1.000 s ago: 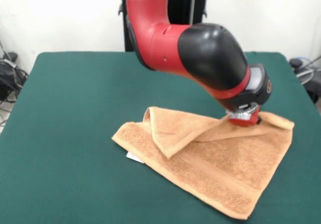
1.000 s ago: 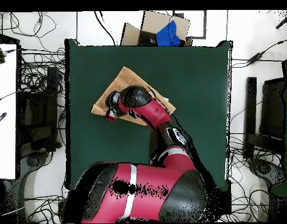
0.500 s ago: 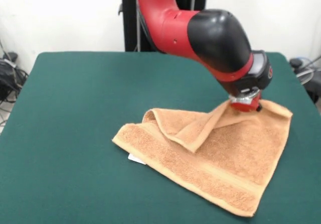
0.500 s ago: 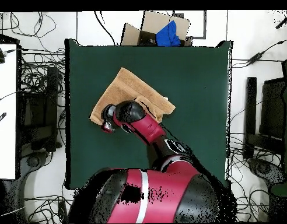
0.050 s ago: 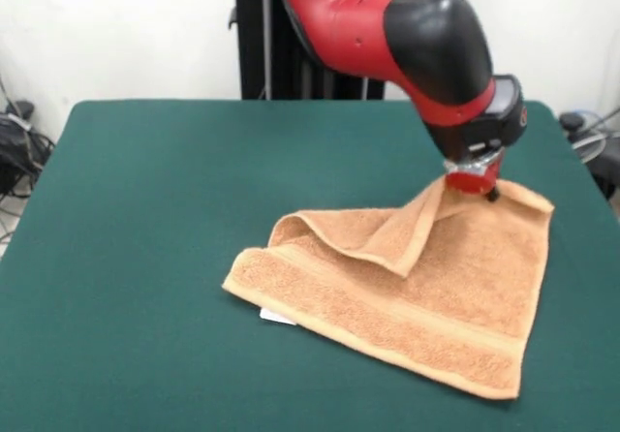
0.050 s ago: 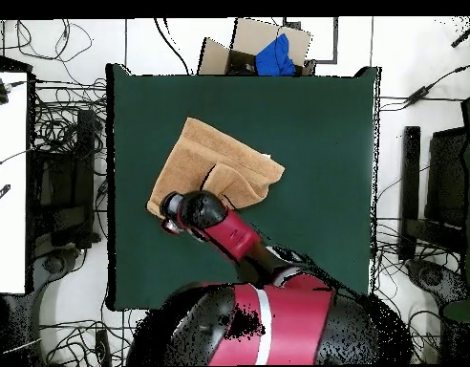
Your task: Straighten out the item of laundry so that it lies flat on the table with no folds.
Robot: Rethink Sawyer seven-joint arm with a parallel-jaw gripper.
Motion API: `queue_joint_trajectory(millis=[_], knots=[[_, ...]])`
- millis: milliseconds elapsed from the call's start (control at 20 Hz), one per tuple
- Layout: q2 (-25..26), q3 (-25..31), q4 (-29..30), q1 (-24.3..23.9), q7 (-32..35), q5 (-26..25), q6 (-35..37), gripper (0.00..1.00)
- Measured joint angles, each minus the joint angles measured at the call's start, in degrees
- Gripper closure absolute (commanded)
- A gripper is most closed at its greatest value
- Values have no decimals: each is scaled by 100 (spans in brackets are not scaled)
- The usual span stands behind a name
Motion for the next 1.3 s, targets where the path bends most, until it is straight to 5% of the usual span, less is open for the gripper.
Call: queue_joint_trajectory(millis=[400,800,1300], knots=[[102,509,890,-259,0,-1112,-2428,100],[291,612,1254,-371,0,-1718,-3228,100],[552,651,1761,-309,0,-2126,-3258,100]])
